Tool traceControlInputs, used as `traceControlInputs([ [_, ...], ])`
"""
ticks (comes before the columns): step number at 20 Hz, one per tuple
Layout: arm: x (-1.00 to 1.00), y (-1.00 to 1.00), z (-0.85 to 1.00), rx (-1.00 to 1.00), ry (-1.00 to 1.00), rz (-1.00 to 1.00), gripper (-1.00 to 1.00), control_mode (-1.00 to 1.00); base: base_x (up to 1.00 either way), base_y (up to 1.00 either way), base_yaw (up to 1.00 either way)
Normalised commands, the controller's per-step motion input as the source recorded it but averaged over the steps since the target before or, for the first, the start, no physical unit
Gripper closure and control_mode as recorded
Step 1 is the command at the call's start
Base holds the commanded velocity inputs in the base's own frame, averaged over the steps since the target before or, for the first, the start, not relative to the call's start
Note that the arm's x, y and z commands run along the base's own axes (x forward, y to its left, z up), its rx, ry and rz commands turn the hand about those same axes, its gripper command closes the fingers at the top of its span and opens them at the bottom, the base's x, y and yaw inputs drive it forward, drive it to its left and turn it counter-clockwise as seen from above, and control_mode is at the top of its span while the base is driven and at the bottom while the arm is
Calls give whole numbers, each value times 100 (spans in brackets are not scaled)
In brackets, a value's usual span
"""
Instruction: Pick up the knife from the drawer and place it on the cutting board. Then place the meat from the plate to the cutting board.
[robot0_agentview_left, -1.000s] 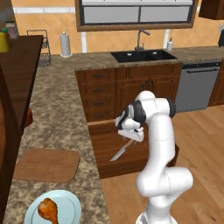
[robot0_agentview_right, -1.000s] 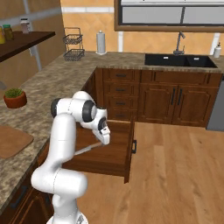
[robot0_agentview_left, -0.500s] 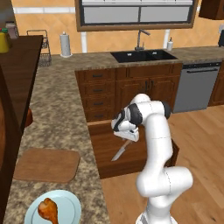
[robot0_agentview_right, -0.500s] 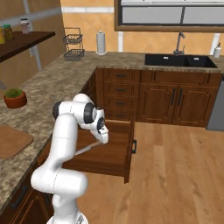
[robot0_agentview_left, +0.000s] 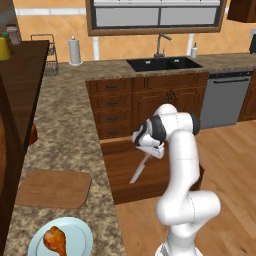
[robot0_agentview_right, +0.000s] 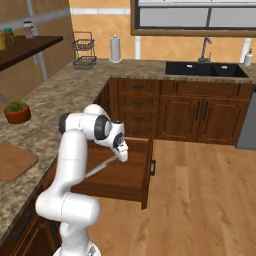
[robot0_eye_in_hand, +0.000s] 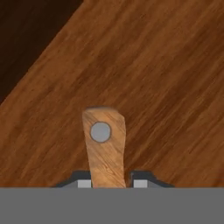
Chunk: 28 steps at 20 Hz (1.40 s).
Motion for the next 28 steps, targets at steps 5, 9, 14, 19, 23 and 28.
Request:
traceControlInputs([
  [5,0,-71,100,18,-31,-33,100,-100,0,0,0],
  [9,-44,-77,100,13,-27,-31,100,-100,0,0,0],
  [14,-96,-22,100,13,-33,-28,100,-100,0,0,0],
  [19,-100,41,100,21,-20,-36,100,-100,0,0,0],
  [23,-30,0,96,4,1,-25,100,-100,0,0,0],
  [28,1,25,86,-7,26,-17,100,-100,0,0,0],
])
